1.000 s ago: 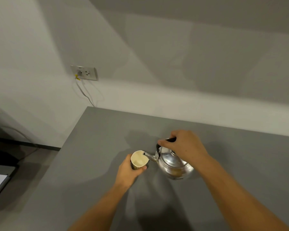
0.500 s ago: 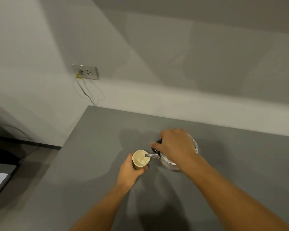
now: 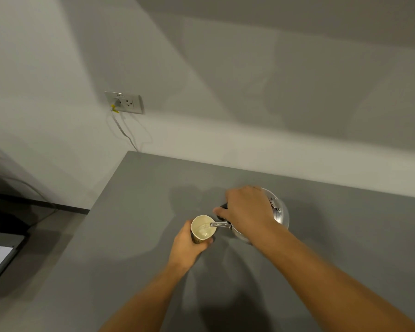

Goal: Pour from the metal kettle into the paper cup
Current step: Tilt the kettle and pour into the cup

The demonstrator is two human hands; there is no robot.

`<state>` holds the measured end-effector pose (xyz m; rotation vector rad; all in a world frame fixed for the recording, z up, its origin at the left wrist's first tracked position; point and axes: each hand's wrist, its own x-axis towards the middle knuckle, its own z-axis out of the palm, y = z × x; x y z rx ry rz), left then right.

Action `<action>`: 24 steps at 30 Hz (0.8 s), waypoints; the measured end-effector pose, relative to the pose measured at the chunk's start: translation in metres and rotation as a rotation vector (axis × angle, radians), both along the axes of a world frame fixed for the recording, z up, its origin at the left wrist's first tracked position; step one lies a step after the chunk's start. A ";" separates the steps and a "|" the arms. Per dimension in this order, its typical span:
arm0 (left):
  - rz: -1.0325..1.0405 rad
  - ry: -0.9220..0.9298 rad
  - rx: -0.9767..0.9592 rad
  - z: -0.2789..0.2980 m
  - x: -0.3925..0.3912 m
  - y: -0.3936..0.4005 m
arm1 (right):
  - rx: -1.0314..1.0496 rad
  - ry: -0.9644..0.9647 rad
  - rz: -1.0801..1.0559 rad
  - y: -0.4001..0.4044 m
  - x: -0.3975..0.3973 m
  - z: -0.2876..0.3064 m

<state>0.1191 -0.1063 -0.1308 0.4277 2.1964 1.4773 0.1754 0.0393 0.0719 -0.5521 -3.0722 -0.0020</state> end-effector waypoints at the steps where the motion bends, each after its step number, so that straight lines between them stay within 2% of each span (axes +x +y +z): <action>1: 0.000 0.003 -0.002 0.000 0.000 0.000 | 0.008 -0.001 0.005 0.000 0.000 0.000; 24: 0.007 -0.007 -0.002 -0.003 -0.001 0.001 | 0.077 -0.018 0.044 -0.006 -0.006 -0.003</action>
